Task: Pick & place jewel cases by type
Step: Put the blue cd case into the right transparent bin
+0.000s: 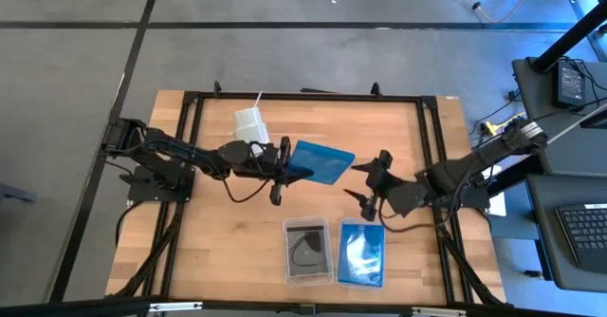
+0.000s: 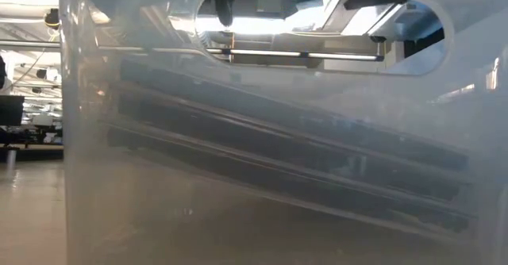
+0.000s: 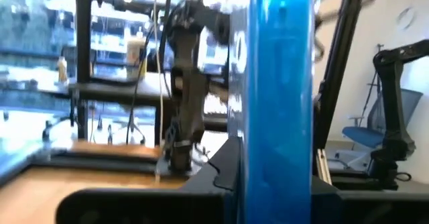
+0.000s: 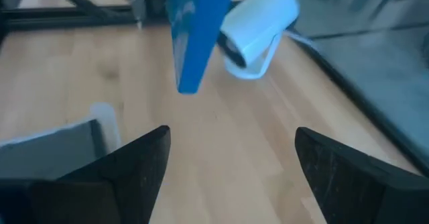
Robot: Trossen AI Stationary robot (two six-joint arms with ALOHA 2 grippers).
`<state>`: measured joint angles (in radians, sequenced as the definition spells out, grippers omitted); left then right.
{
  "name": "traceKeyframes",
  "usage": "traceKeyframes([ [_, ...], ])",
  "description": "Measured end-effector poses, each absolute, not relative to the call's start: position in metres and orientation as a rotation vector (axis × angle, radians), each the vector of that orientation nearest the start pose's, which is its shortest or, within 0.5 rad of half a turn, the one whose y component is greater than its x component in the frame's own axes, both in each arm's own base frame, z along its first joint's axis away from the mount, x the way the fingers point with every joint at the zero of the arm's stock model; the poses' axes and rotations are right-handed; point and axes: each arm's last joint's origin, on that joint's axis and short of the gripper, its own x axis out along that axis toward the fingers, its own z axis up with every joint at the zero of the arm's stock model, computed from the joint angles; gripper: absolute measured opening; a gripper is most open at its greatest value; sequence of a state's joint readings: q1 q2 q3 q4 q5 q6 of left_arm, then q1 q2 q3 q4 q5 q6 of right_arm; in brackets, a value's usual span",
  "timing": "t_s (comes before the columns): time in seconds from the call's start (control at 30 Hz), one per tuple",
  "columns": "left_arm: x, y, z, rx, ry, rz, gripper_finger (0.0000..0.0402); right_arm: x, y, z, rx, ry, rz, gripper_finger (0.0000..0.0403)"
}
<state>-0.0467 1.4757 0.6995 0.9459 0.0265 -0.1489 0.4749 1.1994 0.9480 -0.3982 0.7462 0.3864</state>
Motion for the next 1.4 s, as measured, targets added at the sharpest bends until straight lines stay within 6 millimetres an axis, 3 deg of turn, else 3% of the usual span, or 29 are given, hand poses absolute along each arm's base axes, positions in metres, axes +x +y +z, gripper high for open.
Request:
traceKeyframes([
  [0.13, 0.306, -0.015, 0.259, -0.106, -0.218, -0.085, 0.0017, 0.233, 0.107, 0.278, -0.026, 0.394, -0.348, 0.0323],
  [0.27, 0.305, -0.017, 0.263, -0.096, -0.257, -0.099, 0.0017, 0.24, 0.105, 0.27, -0.049, 0.305, -0.349, 0.0323],
  [0.5, 0.304, -0.026, 0.262, 0.0, -0.256, -0.162, 0.0017, 0.251, 0.099, 0.278, -0.015, 0.187, -0.171, 0.0323],
  [0.67, 0.304, -0.029, 0.262, 0.01, -0.256, -0.173, 0.0017, 0.252, 0.098, 0.281, 0.004, 0.16, -0.162, 0.0317],
  [1.4, 0.304, -0.029, 0.26, 0.022, -0.237, -0.168, 0.0017, 0.253, 0.099, 0.283, 0.021, 0.143, -0.127, 0.0107],
])
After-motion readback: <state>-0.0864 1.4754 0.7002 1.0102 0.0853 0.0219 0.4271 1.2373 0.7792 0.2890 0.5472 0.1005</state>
